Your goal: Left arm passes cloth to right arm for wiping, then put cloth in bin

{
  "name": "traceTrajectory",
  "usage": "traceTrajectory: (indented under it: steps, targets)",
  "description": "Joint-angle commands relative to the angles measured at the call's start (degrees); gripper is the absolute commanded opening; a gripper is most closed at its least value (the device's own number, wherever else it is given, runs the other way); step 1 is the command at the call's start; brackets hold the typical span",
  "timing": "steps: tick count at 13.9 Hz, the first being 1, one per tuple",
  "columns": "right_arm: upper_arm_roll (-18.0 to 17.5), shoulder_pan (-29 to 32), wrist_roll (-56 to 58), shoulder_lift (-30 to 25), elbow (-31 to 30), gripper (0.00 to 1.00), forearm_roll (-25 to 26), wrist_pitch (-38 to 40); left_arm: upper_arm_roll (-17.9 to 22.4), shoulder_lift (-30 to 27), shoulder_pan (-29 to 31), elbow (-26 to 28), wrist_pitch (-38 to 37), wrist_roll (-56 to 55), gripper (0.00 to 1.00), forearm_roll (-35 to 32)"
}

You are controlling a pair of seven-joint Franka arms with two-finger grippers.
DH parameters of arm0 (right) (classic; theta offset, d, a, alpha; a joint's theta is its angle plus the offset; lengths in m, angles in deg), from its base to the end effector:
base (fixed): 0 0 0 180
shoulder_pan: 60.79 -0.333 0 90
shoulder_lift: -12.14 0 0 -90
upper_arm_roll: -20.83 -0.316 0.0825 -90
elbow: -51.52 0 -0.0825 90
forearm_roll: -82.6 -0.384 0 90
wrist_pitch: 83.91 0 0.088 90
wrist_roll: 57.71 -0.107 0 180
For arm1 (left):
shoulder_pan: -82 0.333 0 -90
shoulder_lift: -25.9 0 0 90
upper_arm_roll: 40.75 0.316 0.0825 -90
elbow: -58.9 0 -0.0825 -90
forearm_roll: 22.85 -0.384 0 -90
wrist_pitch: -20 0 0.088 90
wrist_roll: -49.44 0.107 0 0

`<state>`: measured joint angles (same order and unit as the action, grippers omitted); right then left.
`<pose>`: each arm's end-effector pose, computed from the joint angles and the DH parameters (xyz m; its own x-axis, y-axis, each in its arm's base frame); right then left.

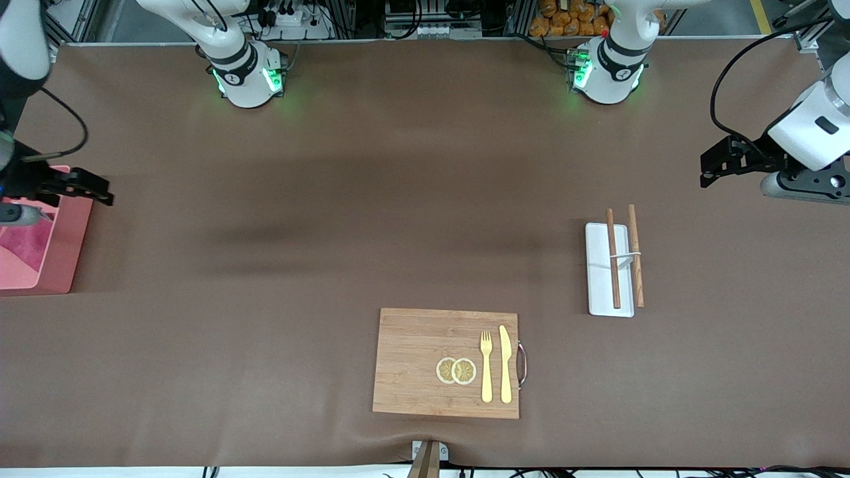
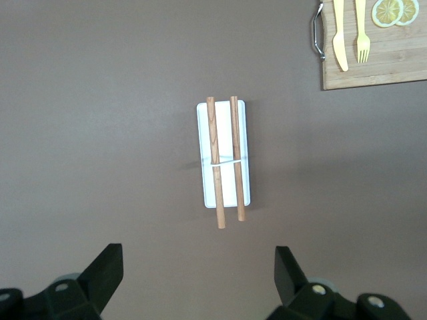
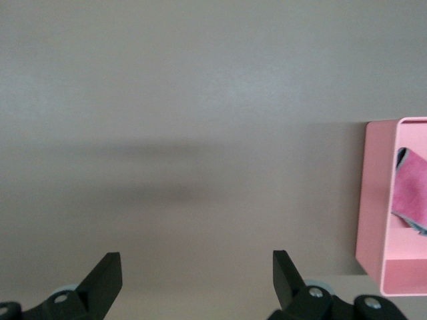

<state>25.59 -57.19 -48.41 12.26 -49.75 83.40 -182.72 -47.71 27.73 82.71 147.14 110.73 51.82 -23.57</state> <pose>0.5529 -0.0825 0.5430 0.9987 0.0187 -0.0467 0.0190 -0.9998 0.0064 0.5627 -0.0591 0.6224 0.9886 -0.1501 0.0114 -0.1500 -0.9886 -0.0092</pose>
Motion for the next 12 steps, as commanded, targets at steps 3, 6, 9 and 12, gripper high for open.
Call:
traceTrajectory:
  steps: [3, 6, 9, 12]
  targets:
    - [-0.6, 0.5, 0.3, -0.7, 0.2, 1.0, -0.7, -2.8, -0.2, 0.0, 0.2, -0.2, 0.1, 0.8, 1.0, -0.6]
    - [-0.7, 0.1, -0.2, -1.2, -0.3, 1.0, -0.8, -2.3, -0.2, 0.1, 0.1, -0.2, 0.1, 0.7, 1.0, -0.6]
    - [-1.5, -1.9, -0.4, 0.0, 4.8, 1.0, 0.5, 1.9, -0.2, 0.1, 0.1, -0.2, 0.1, 0.6, 1.0, -0.6]
    - [-1.6, -3.4, 0.4, 2.9, 13.0, 1.0, 3.3, 7.9, -0.2, 0.1, 0.1, -0.2, 0.1, 0.4, 1.0, -0.5]
